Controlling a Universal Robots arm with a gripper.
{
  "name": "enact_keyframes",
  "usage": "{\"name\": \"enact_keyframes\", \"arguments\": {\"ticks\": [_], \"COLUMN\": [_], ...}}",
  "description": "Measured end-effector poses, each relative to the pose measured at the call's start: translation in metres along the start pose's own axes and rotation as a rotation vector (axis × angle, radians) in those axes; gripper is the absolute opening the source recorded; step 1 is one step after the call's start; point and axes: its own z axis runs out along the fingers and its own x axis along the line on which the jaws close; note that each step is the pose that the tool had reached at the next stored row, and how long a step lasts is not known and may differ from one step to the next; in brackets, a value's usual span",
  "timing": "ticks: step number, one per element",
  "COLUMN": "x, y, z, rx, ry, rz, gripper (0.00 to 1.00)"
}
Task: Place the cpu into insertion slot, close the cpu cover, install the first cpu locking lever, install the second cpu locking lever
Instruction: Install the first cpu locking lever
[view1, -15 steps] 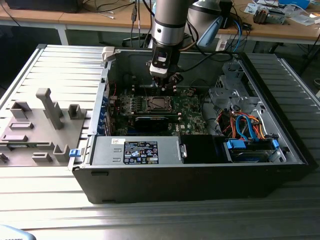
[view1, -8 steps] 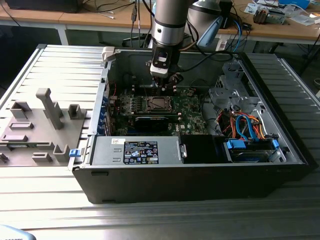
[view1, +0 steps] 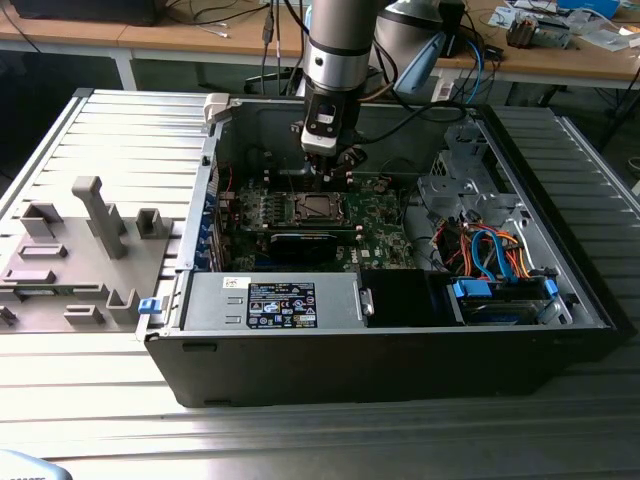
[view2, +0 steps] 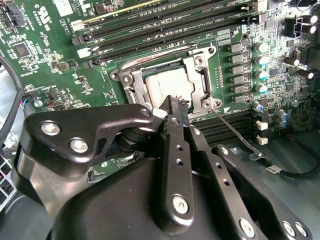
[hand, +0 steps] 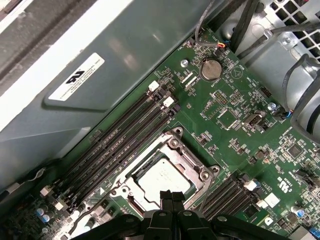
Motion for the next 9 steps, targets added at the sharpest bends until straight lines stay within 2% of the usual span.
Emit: {"name": "enact_keyframes", "arguments": {"ticks": [9], "x": [0.0], "y": [0.0], "z": [0.0], "rx": [-0.0001], "ry": [-0.0006], "rz": [-0.014], "gripper": [0.11]}}
